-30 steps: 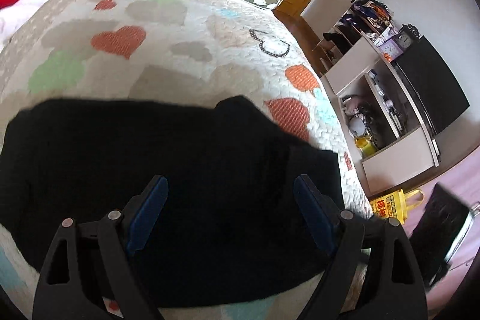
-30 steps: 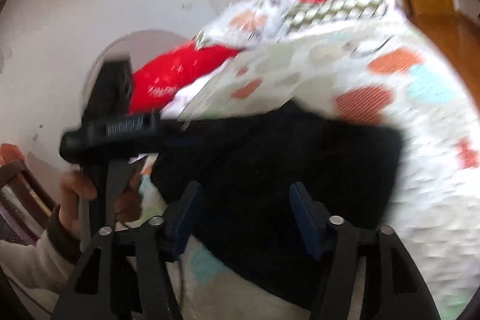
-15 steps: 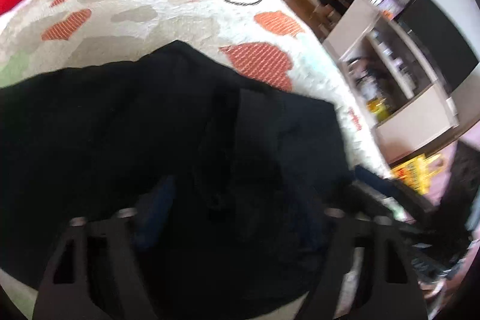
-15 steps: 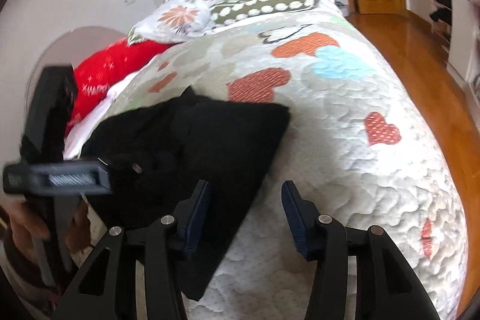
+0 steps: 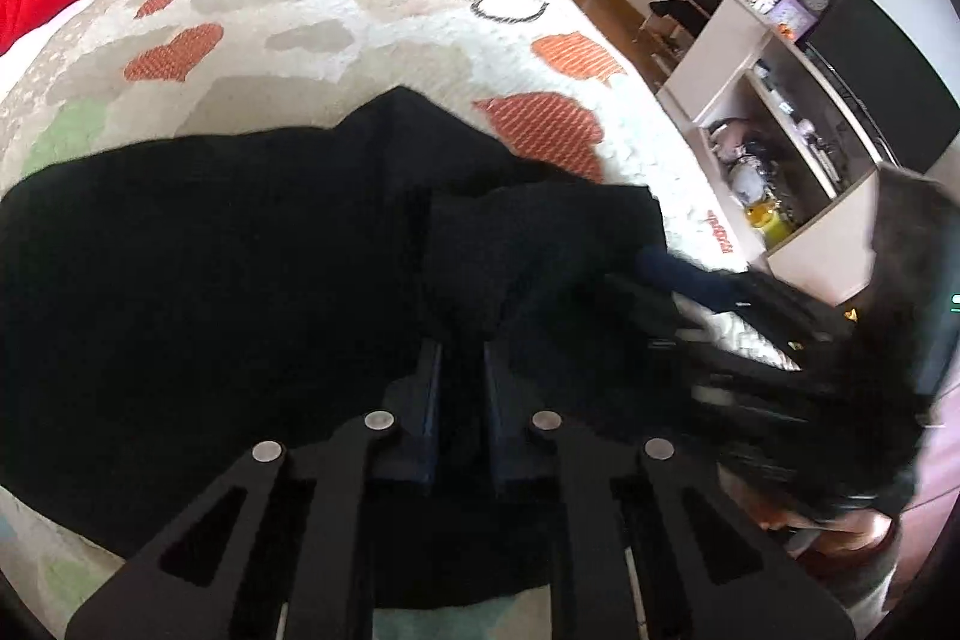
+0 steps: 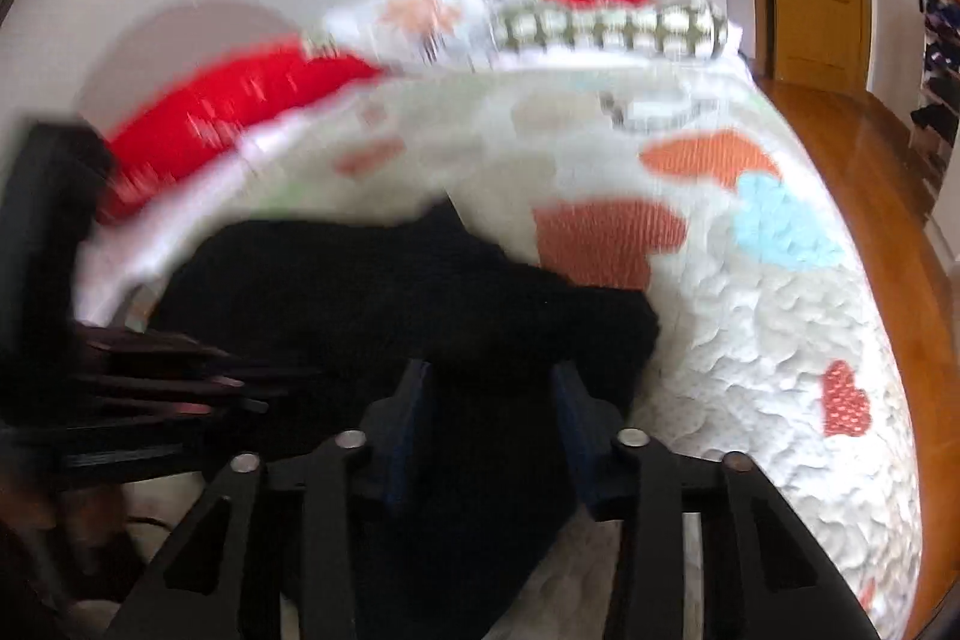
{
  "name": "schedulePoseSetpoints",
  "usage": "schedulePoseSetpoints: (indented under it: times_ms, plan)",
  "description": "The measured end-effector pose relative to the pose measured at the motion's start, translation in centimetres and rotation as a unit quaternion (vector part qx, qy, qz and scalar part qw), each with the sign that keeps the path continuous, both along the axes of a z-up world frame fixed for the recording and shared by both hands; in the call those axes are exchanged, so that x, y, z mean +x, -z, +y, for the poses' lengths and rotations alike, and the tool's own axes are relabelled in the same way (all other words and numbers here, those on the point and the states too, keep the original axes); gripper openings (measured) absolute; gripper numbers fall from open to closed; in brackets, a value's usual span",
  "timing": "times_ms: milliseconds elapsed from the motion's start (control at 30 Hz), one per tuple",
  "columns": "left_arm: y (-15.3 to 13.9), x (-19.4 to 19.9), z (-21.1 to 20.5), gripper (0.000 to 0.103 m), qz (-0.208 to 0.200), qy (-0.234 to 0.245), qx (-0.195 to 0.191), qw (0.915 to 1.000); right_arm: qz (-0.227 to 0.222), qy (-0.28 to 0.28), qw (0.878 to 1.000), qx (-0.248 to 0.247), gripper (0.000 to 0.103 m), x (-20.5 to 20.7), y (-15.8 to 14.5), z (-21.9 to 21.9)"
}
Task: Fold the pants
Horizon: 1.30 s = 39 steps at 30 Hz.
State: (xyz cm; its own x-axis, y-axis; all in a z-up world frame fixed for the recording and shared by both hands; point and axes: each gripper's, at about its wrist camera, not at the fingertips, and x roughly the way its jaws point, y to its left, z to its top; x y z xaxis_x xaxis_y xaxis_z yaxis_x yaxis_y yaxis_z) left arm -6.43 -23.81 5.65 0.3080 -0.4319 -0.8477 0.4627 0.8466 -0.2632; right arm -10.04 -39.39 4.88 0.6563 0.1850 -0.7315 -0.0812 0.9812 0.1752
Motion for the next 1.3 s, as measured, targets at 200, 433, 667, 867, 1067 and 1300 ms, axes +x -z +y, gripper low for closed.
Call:
schedulePoseSetpoints:
  times_ms: [200,433,667,867,1067,1300]
  plan:
    - [-0.7,-0.6,0.9,0.011,0.001,-0.002,-0.007,1.0000,0.003,0.003,1.000,0.003,0.042,-0.8,-0.8,-0.2]
    - [-0.2,-0.7,0.6,0.013,-0.005,-0.006,-0.005,1.0000,0.016,-0.026,0.999,-0.018,0.042,-5.6,-0.5,1.5]
    - [-0.6,-1.3,0.9,0.015,-0.011,-0.013,-0.005,0.9998,0.002,-0.018,0.999,-0.032,0.044,-5.4,-1.6,1.7]
    - [-0.5,-1.4,0.8,0.015,-0.014,-0.015,-0.002,0.9998,-0.027,0.012,0.999,-0.031,0.045,-1.3,-3.1,1.0]
    - [-0.2,-1.1,0.9,0.016,-0.010,-0.016,-0.003,0.9998,0.018,0.031,0.999,-0.031,0.045,3.8,0.4,1.2]
    - [0.0,-1.0,0.9,0.017,-0.007,-0.017,-0.010,0.9998,0.005,0.027,0.999,-0.035,0.050,0.9,-1.5,0.5]
